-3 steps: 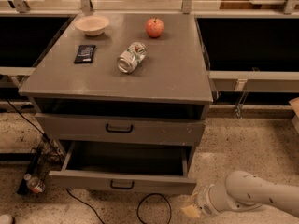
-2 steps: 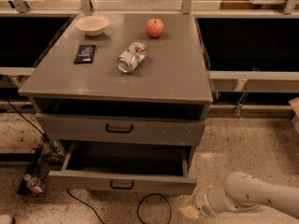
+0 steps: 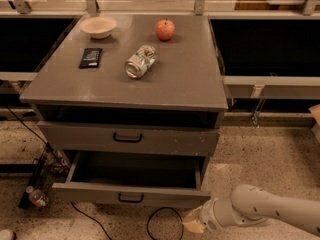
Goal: Close middle drawer
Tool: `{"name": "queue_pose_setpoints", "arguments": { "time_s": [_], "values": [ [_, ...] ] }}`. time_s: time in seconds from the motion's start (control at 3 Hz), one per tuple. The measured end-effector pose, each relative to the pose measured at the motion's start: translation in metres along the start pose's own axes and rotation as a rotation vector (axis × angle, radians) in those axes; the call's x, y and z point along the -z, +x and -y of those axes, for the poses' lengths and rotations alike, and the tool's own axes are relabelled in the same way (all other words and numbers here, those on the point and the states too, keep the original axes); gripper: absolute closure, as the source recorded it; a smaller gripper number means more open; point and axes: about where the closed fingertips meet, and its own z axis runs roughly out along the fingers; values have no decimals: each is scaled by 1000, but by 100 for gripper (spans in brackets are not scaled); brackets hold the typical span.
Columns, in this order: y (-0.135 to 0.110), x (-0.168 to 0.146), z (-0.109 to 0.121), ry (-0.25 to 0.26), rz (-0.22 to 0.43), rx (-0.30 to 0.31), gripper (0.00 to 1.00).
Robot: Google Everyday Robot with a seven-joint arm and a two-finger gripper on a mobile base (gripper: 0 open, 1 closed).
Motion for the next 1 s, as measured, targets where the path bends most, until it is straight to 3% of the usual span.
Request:
{"name": "queue_pose_setpoints", "arguments": {
  "time_s": [0.33,1.0],
  "values": [
    [0,0,0,0,1,0,100],
    [-19,-6,25,34,111,-40,100]
  ]
}}
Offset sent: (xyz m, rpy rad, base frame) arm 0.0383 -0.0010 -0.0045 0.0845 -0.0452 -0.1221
